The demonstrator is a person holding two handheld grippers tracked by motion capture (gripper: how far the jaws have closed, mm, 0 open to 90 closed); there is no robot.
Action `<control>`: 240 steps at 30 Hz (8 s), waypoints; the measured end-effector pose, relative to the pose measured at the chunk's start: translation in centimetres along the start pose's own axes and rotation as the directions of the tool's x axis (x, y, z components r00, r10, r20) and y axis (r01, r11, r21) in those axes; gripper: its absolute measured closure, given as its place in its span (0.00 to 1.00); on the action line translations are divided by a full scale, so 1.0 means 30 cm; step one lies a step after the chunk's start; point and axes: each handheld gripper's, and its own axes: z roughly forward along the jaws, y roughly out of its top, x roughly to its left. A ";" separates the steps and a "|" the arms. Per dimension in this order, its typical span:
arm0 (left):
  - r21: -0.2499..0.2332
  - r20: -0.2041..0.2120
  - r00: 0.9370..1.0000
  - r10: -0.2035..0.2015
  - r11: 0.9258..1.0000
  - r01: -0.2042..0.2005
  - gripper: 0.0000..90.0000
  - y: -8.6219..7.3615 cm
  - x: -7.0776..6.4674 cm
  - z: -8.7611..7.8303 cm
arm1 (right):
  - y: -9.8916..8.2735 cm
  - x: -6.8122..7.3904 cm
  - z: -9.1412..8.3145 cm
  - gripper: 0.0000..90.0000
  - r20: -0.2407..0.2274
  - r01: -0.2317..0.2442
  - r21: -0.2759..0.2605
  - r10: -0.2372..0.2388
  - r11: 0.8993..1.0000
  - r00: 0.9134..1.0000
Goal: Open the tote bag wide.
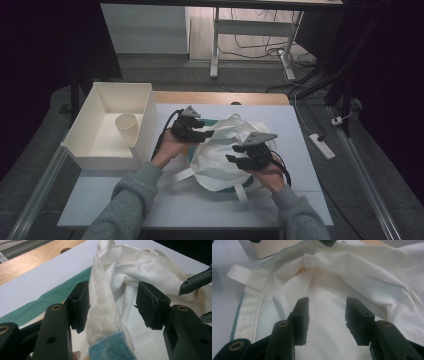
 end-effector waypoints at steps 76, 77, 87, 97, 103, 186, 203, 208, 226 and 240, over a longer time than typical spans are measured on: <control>0.145 -0.026 0.999 -0.046 0.988 0.050 0.94 -0.135 0.093 0.062 | -0.104 0.183 0.069 0.99 -0.250 0.178 0.308 -0.101 0.935 0.963; 0.145 -0.026 0.999 -0.047 0.988 0.051 0.94 -0.136 0.093 0.062 | -0.108 0.174 0.069 0.99 -0.253 0.168 0.311 -0.089 0.935 0.963; 0.135 -0.024 0.999 -0.036 0.990 0.039 0.93 -0.134 0.082 0.054 | -0.116 0.175 0.078 0.98 -0.256 0.185 0.314 -0.104 0.931 0.961; -0.028 -0.045 0.999 0.002 1.000 -0.003 0.75 -0.072 0.040 -0.076 | -0.117 0.179 0.081 0.97 -0.259 0.195 0.307 -0.115 0.931 0.959; 0.012 -0.013 0.998 0.059 0.998 -0.059 0.66 -0.047 -0.013 -0.056 | -0.117 0.181 0.082 0.97 -0.258 0.198 0.306 -0.120 0.931 0.959; 0.215 0.029 0.995 0.095 0.972 -0.099 0.59 -0.132 -0.005 0.085 | -0.017 -0.008 0.253 1.00 0.008 0.011 0.410 -0.016 0.912 1.000; 0.227 0.028 0.995 0.093 0.969 -0.097 0.59 -0.135 -0.007 0.084 | -0.111 0.033 0.126 1.00 0.012 -0.001 0.393 -0.005 0.920 1.000; 0.222 0.021 0.995 0.097 0.970 -0.100 0.59 -0.135 -0.015 0.085 | -0.106 0.047 0.091 1.00 -0.027 0.033 0.379 -0.025 0.925 0.999; 0.216 0.026 0.995 0.096 0.971 -0.100 0.57 -0.132 -0.016 0.082 | -0.132 0.066 0.055 1.00 -0.068 0.041 0.384 -0.016 0.922 0.998; 0.079 0.018 0.997 0.080 0.994 -0.081 0.45 -0.092 -0.029 -0.023 | -0.107 0.016 -0.043 0.90 -0.021 0.003 0.097 -0.001 0.995 1.000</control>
